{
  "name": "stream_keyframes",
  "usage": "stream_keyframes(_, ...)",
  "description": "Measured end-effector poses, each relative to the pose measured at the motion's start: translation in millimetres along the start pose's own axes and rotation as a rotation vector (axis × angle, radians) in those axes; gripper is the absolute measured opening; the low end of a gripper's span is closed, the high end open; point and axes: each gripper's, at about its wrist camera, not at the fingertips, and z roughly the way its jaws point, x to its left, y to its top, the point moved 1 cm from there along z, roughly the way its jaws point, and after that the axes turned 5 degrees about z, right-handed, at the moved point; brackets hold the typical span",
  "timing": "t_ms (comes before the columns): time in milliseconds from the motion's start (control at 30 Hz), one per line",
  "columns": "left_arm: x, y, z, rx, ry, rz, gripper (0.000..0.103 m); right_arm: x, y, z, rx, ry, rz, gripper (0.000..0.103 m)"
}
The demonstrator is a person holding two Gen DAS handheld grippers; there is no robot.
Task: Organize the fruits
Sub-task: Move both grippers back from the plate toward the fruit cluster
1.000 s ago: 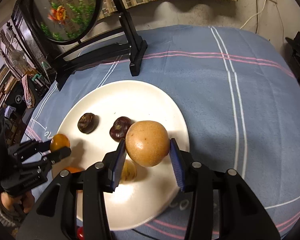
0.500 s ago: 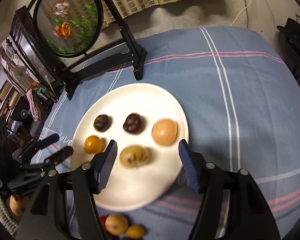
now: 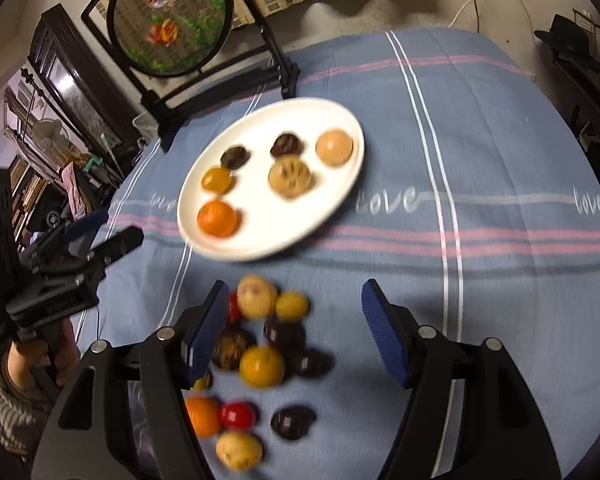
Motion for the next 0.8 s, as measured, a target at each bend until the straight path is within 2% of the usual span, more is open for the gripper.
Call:
stream_keyframes(200,-5,-17,-7,0.028,-0.019,-0.006,0.095,0,-23,-10,0.017,-0.009,-0.007,0.076)
stream_keyframes(800,-11,-49,2,0.113,-0.040,-0.018,0.096,10,-37,-7,0.065,-0.008,-0.029,0.077)
